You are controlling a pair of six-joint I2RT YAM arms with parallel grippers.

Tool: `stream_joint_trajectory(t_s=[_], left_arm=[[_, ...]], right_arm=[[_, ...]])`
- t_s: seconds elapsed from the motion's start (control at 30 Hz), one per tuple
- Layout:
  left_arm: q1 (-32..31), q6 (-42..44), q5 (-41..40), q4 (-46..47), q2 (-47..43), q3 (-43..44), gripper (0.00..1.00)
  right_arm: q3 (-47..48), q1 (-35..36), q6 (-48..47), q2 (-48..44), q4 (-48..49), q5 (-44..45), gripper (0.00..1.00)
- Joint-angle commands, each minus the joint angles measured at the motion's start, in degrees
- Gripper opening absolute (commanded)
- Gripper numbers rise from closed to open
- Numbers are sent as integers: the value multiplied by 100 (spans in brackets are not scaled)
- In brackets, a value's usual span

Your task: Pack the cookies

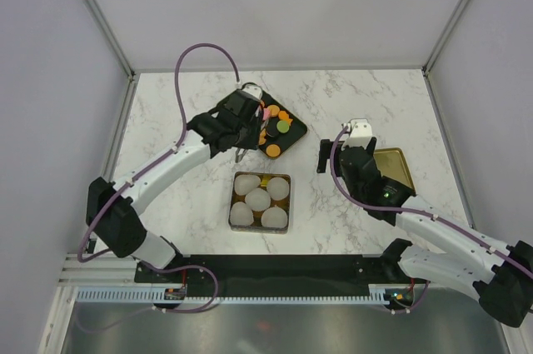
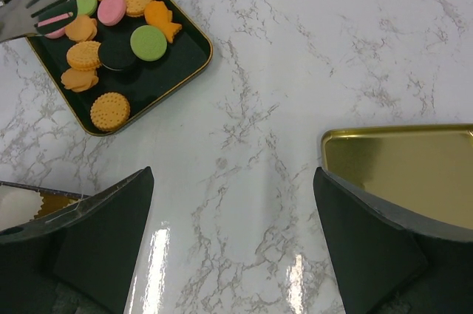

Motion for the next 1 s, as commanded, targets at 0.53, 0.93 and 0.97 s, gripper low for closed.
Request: stream_joint_trajectory(t_s=[0.53,0.93,0.97], left_arm=[[-472,560,-628,-119,2021,1773,52],[-463,560,-453,-137,2478,2107,55],[-455,560,-444,-137,2496,2133,55]], right_arm=[[83,11,-100,-1,-52,109,98],[48,11,-109,-45,-69,118,98],[48,2,-100,-45,-61,118,98]])
